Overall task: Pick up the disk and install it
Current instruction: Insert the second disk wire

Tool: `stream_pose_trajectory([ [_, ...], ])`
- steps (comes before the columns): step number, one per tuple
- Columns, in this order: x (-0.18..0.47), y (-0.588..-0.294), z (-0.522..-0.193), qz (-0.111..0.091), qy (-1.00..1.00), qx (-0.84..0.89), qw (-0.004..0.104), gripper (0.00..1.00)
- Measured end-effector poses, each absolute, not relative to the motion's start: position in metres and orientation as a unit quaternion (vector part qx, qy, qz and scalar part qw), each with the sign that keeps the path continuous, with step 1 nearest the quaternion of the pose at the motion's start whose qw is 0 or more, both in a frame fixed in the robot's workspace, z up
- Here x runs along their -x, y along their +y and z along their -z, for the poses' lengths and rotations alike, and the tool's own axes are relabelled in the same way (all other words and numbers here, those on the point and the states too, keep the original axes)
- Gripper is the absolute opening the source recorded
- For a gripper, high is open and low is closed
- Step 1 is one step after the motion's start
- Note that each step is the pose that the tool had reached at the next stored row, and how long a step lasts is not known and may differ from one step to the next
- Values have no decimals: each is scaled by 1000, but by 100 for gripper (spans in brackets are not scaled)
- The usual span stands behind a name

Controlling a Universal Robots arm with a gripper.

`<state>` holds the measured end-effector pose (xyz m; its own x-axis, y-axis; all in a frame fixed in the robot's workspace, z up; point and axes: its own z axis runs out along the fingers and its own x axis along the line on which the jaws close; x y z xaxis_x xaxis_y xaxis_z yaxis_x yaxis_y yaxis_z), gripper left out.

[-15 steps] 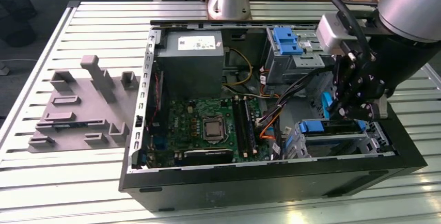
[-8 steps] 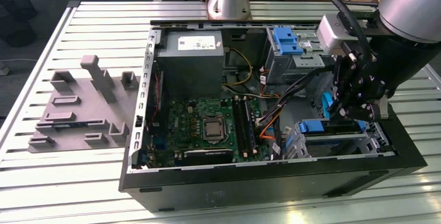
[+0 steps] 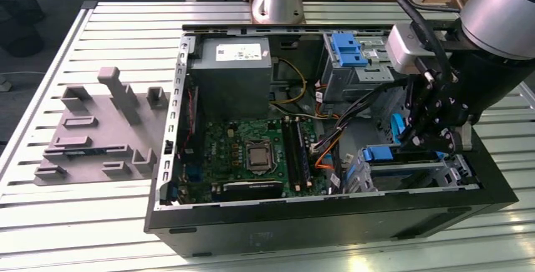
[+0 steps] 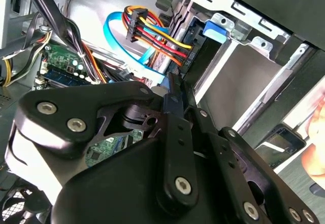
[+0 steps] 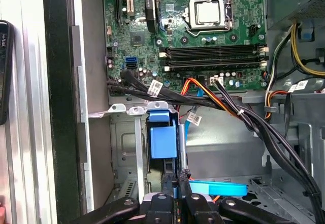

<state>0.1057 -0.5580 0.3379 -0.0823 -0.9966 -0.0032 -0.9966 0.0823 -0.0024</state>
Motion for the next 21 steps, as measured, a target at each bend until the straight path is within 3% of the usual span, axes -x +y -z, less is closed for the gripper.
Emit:
stream_pose_trajectory([
  [21,-109,-558,-335,-3,736,676,-1,16],
])
